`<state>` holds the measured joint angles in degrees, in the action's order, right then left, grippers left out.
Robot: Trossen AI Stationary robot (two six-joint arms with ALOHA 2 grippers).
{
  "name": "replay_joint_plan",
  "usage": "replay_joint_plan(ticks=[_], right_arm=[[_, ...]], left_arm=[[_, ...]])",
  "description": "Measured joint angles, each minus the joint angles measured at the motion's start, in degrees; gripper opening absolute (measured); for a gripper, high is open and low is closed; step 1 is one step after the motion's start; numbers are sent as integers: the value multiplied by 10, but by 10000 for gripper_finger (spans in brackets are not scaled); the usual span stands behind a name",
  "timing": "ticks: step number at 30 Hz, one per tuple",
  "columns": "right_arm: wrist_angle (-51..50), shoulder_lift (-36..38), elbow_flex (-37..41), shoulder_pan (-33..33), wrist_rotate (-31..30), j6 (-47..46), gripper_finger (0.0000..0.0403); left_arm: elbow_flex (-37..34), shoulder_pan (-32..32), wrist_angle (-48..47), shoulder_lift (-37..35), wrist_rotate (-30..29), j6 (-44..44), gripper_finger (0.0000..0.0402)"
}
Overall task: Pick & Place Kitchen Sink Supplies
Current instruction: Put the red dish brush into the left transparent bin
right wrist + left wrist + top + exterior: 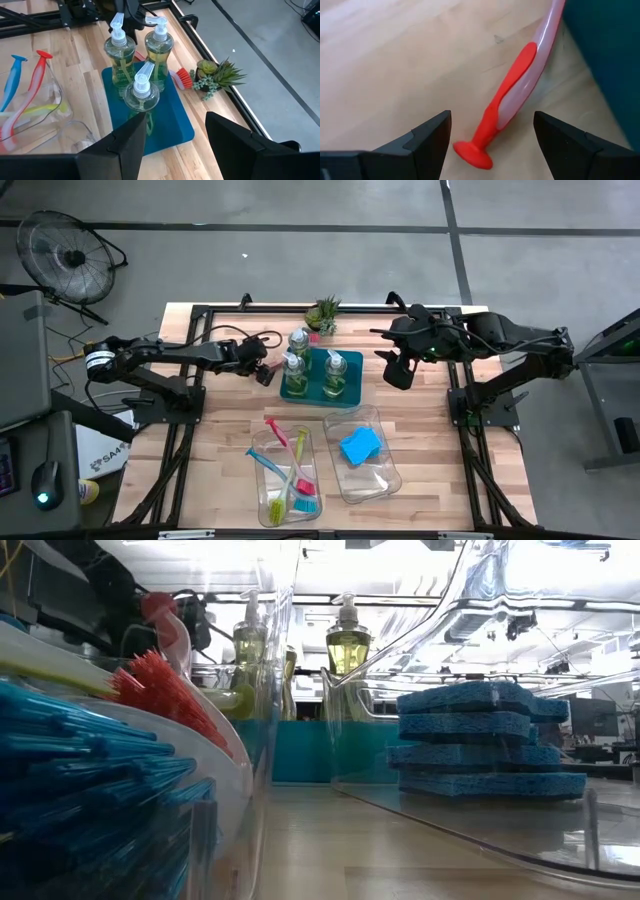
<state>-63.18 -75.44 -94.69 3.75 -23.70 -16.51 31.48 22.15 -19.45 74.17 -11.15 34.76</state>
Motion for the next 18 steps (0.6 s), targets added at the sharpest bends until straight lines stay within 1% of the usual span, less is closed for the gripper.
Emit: replay_joint_plan(ticks=[5,10,15,18], right_arm=[[0,0,0,0,-1,0,200],[0,0,0,0,-1,0,200],[0,0,0,0,-1,-2,200],[0,0,0,0,0,-9,200]], left_arm=[[0,0,-1,2,-14,-66,278],[1,0,5,38,-5,-117,278],[4,0,9,75,0,-135,274],[4,0,9,77,0,-144,255]])
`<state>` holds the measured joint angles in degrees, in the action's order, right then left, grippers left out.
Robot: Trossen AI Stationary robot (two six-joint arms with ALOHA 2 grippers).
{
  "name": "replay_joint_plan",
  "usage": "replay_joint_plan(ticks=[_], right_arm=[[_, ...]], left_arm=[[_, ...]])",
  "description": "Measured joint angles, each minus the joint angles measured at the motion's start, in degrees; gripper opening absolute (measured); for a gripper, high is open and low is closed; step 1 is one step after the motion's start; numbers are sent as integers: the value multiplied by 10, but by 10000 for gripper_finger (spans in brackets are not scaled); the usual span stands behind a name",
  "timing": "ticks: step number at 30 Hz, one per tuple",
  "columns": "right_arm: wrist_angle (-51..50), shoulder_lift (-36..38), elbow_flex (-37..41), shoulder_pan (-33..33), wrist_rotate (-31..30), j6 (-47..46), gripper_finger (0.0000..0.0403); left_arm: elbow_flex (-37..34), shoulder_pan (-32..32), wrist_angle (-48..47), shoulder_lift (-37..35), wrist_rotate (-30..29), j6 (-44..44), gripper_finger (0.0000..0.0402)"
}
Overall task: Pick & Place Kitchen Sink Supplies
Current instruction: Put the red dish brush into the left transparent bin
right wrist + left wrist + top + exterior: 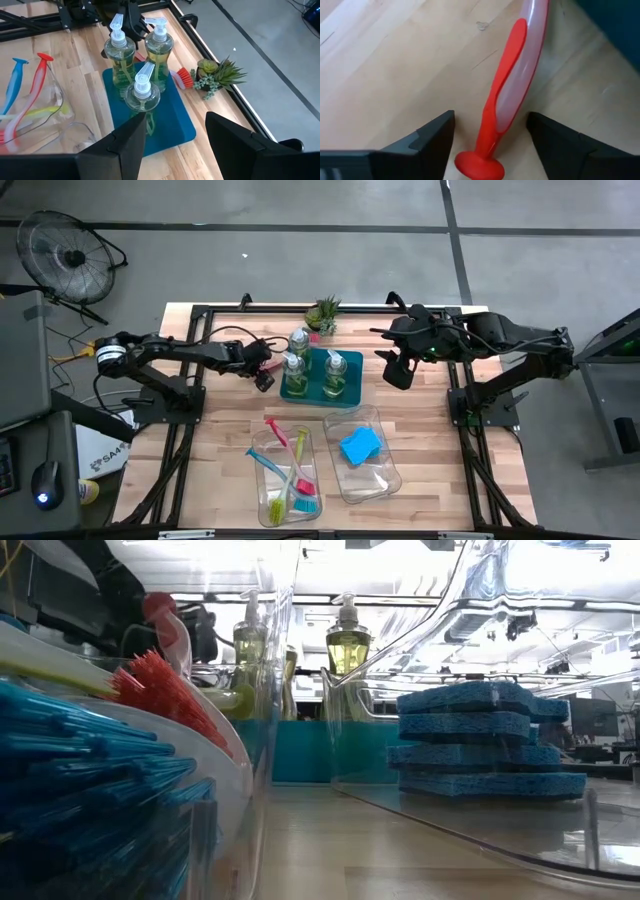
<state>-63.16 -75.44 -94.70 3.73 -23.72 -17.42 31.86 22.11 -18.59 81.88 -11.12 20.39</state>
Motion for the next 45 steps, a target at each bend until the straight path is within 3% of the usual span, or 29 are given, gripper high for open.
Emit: replay_joint_plan(ticks=[10,18,27,45], right_arm=[[0,0,0,0,1,-6,200],[0,0,0,0,1,-6,200],[0,0,0,0,1,-6,200],[0,0,0,0,0,-6,200]], left_arm=[[-1,0,-7,2,9,-11,132],[-1,0,-15,2,10,-25,64],[-2,1,-30,-8,40,-64,63],[-6,0,-246,-134,24,-66,58]])
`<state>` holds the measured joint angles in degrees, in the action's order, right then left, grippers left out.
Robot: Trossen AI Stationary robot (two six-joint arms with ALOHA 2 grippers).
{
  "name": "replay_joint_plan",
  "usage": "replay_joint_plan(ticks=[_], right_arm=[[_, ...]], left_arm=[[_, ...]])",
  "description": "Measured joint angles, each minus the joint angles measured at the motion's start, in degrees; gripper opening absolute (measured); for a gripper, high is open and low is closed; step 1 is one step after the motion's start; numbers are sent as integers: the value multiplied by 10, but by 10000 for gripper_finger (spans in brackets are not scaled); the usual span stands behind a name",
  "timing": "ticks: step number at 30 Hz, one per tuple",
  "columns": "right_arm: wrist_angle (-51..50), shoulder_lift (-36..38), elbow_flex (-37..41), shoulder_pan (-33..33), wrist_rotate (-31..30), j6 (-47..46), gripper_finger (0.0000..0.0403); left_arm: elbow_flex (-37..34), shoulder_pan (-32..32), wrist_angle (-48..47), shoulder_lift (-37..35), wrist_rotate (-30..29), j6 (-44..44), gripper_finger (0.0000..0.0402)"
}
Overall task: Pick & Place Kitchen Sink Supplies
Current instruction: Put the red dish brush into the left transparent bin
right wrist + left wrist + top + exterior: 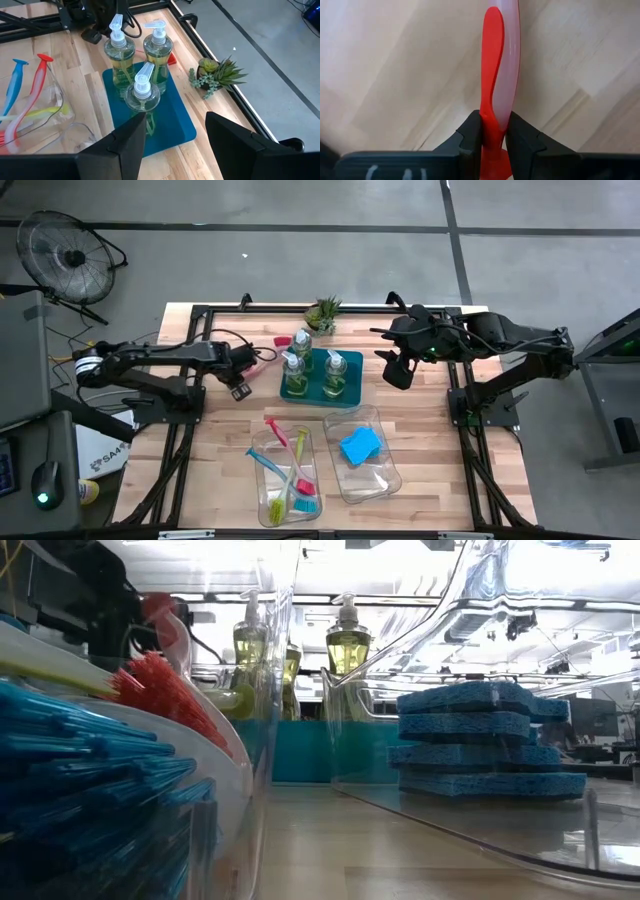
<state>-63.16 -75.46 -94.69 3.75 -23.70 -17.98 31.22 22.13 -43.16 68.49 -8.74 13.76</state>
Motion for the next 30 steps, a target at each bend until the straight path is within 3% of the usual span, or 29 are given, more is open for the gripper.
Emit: replay_joint_plan(ticks=[22,30], right_arm=[[0,0,0,0,-6,0,200],[0,0,0,0,-7,3,200]], left_arm=[[5,0,-43,-190,-39,26,53],[89,0,-67,-245,-51,-24,53]])
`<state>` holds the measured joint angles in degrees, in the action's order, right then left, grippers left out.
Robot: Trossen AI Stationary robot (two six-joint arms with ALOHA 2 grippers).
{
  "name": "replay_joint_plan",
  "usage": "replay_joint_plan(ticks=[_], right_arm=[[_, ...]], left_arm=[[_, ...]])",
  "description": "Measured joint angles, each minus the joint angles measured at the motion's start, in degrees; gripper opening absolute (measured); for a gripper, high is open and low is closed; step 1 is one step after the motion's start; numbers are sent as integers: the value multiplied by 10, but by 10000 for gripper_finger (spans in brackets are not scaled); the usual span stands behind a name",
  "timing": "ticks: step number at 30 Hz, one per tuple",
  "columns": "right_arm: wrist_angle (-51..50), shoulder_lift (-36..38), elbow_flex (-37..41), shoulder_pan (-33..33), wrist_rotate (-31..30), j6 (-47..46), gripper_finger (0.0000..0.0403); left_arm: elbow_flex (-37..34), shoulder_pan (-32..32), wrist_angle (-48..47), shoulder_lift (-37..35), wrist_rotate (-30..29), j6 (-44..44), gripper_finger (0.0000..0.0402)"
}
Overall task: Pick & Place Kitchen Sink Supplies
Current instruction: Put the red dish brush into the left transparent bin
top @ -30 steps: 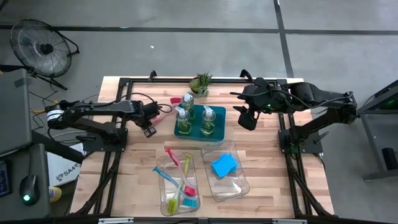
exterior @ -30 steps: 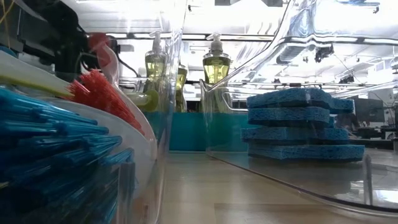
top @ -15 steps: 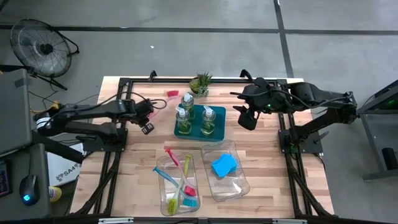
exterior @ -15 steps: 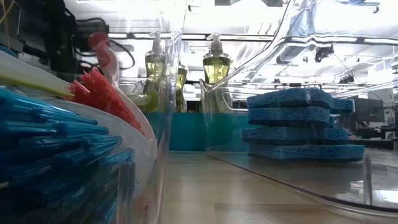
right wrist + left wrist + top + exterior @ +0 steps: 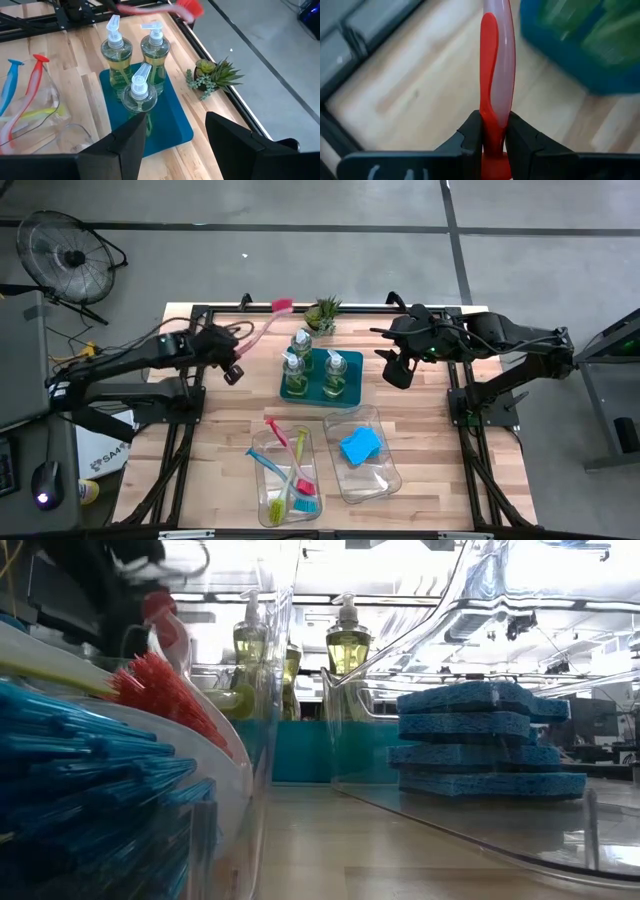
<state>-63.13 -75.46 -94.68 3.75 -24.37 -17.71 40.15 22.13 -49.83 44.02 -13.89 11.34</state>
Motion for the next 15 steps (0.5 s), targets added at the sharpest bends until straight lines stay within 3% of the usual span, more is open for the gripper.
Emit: replay_joint_plan(ticks=[7,15], right_arm=[[3,0,0,0,-8,17,200],[42,0,0,1,10,150,200]], left_arm=[[114,0,-14,7,18,-77,53],[250,0,-35,54,28,-144,53]])
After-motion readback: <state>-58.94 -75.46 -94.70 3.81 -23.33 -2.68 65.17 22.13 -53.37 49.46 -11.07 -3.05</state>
